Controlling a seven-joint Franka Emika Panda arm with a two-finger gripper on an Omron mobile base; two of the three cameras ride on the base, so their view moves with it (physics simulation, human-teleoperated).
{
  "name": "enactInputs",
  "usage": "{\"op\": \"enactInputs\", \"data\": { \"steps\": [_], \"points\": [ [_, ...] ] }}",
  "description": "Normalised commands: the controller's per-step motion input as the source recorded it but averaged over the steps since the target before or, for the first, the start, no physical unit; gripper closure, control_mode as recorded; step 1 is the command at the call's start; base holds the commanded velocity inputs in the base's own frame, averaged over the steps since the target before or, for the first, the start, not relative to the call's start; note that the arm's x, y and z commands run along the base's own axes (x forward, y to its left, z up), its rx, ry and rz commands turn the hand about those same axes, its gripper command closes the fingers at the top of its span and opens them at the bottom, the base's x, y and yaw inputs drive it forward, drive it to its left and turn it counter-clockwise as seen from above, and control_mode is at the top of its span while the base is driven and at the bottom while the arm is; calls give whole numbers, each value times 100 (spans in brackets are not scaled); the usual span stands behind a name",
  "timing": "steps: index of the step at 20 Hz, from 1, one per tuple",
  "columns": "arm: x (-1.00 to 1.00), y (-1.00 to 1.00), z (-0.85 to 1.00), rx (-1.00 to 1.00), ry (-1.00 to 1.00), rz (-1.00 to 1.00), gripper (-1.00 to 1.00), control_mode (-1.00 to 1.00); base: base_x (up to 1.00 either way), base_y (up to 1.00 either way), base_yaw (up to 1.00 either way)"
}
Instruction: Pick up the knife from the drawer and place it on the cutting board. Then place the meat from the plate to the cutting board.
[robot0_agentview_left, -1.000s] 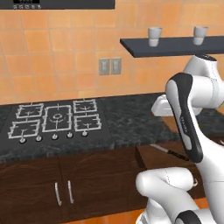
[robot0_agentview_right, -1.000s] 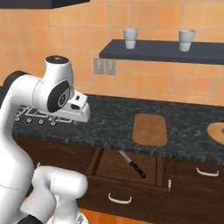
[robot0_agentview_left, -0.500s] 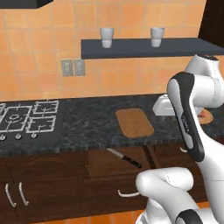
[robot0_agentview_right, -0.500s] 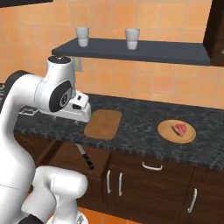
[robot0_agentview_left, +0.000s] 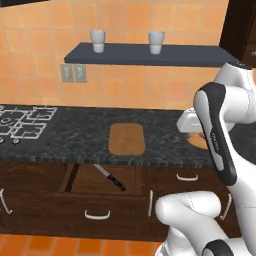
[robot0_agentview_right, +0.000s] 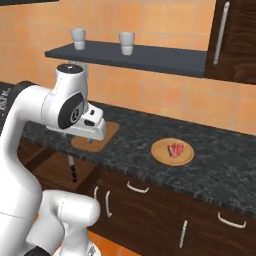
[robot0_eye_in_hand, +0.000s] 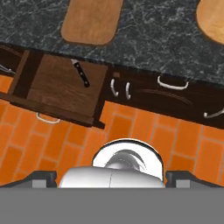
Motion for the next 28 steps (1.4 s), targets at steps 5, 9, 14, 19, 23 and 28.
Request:
{"op": "enactInputs", "data": {
  "steps": [5,9,14,19,23,28],
  "points": [
    [0,0,0,0,0,0,-100,100,35,-62,33],
    [0,0,0,0,0,0,-100,100,29,-46,27],
    [0,0,0,0,0,0,-100,100,9,-2,19],
    [0,0,0,0,0,0,-100,100,16,-28,24],
    [0,0,0,0,0,0,-100,100,46,-17,4],
    [0,0,0,0,0,0,-100,100,27,6,1]
  ]
}}
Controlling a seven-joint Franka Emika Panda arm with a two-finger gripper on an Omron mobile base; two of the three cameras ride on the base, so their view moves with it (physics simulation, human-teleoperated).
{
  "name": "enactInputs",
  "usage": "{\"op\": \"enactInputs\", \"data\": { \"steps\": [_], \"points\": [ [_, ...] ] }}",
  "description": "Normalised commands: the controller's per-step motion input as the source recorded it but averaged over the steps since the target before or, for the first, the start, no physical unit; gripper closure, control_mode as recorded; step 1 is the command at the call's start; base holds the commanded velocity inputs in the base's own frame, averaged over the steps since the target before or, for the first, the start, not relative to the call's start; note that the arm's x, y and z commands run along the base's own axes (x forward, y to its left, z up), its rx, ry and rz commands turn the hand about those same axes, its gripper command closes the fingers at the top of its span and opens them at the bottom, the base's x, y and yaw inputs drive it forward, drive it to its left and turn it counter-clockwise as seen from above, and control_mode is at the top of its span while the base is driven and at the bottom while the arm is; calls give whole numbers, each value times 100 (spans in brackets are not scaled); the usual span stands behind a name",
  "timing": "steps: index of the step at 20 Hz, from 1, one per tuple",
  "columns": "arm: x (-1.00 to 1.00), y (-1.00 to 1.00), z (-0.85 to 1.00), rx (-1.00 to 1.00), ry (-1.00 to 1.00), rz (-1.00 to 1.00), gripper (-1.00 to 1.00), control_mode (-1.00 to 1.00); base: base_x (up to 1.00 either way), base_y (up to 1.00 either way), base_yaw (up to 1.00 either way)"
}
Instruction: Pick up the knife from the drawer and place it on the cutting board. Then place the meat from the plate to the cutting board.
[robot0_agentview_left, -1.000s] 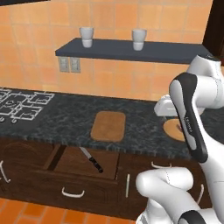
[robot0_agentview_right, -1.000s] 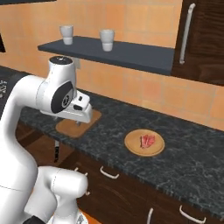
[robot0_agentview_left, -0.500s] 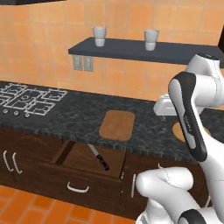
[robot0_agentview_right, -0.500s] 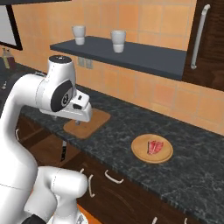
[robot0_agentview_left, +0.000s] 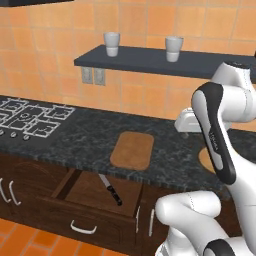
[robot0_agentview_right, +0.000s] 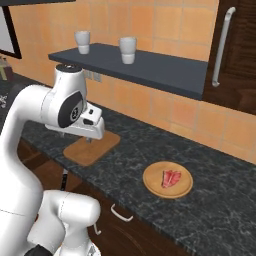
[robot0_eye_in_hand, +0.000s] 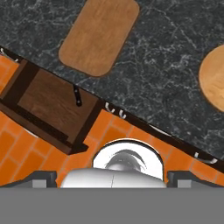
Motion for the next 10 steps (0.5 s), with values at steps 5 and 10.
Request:
{"op": "enactInputs", "data": {
  "steps": [5,10],
  "points": [
    [7,24,-1,-2,0,1,-100,-100,8,15,1],
    [29,95,-14,-4,0,0,-100,-100,0,0,0]
  ]
}}
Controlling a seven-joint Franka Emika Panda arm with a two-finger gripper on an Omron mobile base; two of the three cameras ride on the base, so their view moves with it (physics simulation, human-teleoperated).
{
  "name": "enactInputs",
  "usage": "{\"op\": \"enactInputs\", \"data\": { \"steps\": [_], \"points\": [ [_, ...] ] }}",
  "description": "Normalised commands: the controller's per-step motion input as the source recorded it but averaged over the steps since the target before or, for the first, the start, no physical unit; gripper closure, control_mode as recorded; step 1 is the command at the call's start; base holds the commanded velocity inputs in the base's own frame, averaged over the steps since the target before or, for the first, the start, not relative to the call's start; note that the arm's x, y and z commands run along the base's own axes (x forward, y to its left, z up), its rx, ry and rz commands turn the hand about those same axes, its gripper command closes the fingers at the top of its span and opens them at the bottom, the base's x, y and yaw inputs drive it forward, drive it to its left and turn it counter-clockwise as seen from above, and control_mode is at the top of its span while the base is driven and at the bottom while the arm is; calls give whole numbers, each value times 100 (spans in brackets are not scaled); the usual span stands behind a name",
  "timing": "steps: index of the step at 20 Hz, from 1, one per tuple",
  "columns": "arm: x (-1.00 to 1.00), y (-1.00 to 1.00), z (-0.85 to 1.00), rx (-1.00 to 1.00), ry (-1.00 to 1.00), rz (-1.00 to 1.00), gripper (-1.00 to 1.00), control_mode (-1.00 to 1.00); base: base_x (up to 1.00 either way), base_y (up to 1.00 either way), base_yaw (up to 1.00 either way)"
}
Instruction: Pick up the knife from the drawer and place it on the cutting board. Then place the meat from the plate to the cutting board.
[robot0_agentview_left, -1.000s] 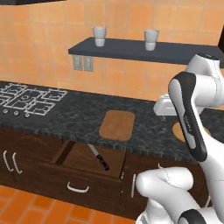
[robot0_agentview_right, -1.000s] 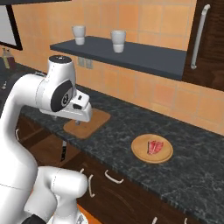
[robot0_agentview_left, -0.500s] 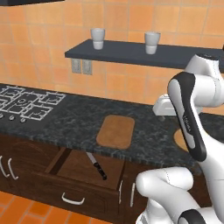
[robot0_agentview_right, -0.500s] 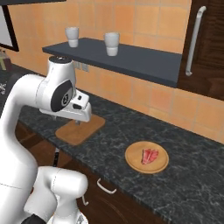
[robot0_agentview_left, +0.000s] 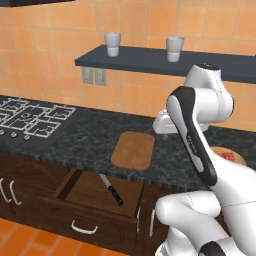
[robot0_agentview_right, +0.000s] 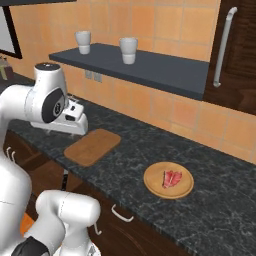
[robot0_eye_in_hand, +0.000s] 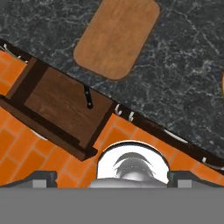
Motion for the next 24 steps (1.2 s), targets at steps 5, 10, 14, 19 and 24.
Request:
{"op": "enactInputs", "data": {
  "steps": [5,10,14,19,24],
  "points": [
    [28,100,-59,-2,10,-1,-100,-100,0,0,0],
    [2,100,-99,0,5,-14,-100,-100,0,0,0],
    [0,100,-100,0,0,-18,-100,-100,0,0,0],
    [29,79,-76,-1,0,-9,-100,-100,0,0,0],
    [75,53,-56,-5,3,-2,-100,-100,0,0,0]
  ]
}}
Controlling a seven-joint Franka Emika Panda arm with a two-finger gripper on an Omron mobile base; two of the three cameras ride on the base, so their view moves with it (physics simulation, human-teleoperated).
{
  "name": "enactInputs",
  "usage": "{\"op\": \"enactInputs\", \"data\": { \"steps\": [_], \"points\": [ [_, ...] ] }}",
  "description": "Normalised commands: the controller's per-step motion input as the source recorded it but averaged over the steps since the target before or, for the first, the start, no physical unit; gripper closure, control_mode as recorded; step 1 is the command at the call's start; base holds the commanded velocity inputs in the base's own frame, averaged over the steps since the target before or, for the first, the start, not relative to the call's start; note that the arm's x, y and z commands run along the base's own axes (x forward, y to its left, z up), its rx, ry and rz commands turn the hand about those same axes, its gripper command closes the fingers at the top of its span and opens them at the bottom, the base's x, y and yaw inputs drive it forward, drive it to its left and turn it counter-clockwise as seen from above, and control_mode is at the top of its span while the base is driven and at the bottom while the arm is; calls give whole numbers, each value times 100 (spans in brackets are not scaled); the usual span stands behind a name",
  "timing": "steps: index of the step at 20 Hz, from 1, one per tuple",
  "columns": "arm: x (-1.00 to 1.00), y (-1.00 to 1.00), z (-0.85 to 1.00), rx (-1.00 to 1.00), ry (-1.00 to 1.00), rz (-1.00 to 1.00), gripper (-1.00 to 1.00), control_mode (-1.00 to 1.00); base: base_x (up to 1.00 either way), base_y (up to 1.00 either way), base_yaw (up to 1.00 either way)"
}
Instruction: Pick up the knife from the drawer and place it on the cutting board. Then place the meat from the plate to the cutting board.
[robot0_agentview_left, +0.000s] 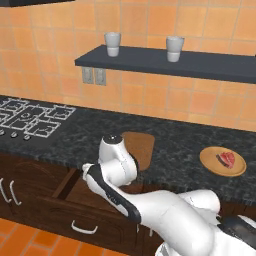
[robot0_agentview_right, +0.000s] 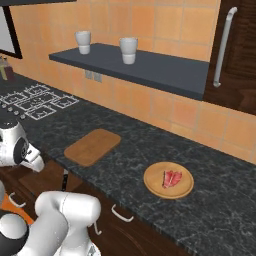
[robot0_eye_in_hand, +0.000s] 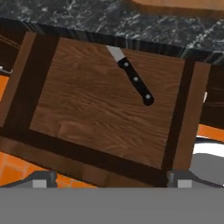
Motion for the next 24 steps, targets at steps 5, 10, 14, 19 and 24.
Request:
{"op": "enactInputs", "data": {
  "steps": [5,10,14,19,24],
  "points": [
    [65,21,-58,0,8,0,-100,-100,0,0,0],
    [35,31,-57,0,17,9,-100,-100,0,0,0],
    [12,38,-56,0,18,11,-100,-100,0,0,0],
    [0,34,-40,-5,9,10,-100,-100,0,0,0],
    [-7,57,-31,-4,4,0,-100,-100,0,0,0]
  ]
}}
